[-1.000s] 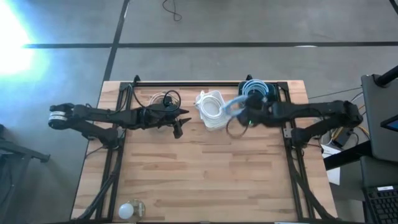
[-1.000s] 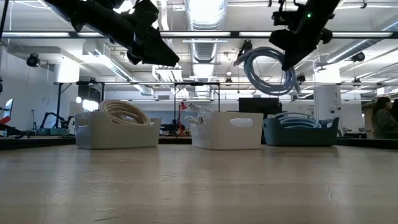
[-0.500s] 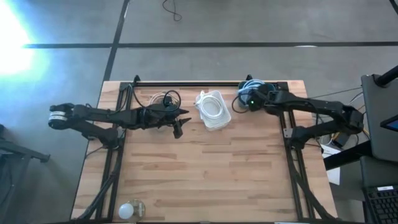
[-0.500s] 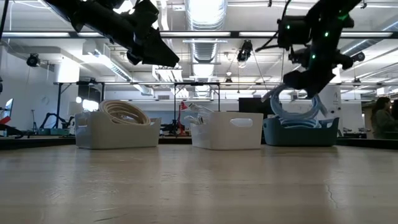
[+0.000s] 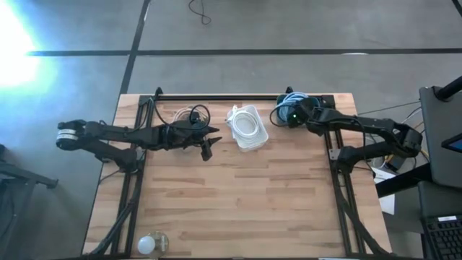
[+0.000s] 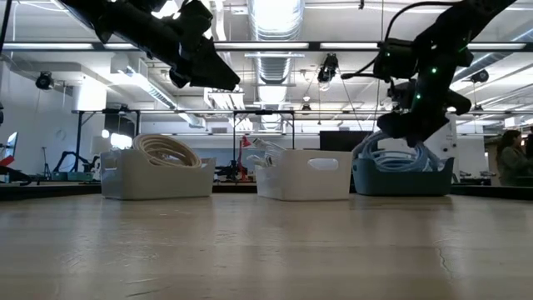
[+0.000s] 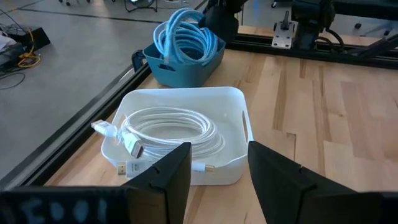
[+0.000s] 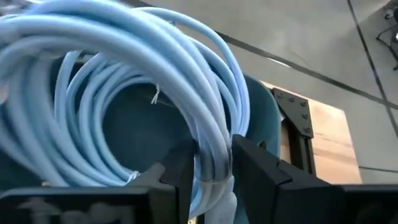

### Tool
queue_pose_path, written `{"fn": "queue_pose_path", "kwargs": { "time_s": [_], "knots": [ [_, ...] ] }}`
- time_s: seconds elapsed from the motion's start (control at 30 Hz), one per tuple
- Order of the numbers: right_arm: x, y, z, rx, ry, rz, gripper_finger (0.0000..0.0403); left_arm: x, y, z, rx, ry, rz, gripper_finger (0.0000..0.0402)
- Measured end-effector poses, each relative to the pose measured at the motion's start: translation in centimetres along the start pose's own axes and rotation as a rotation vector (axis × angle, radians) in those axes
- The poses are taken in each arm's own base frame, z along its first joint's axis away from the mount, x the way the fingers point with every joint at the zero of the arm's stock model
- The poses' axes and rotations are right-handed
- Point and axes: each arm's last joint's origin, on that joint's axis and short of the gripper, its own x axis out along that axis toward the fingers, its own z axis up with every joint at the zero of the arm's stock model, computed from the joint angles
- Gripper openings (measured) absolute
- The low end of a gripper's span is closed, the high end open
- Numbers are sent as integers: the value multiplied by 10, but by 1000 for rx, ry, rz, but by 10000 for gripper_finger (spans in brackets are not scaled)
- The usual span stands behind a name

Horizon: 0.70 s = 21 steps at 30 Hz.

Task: Sort HDMI cables
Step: Put the light blue hdmi cable into the blue bin, then return to Home Position

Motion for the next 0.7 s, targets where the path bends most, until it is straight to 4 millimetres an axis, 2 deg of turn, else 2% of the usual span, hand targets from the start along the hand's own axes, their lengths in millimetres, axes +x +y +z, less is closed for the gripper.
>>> {"fn": "queue_pose_path", "kwargs": {
  "time_s": [0.23, 0.43, 0.57, 0.7],
  "knots": [
    [-4, 1, 7, 5, -16, 9, 145, 0, 0, 0, 0, 1, 0, 167],
    [-13, 1, 25, -24, -66, 9, 165, 0, 0, -1, 4, 6, 0, 167],
    [-25, 5, 38, -17, -55, 145, 169, -1, 0, 0, 10, 1, 0, 167],
    [-45, 12, 47, -111, -58, 333, 166, -13, 3, 8, 0, -37, -2, 167]
  ]
}}
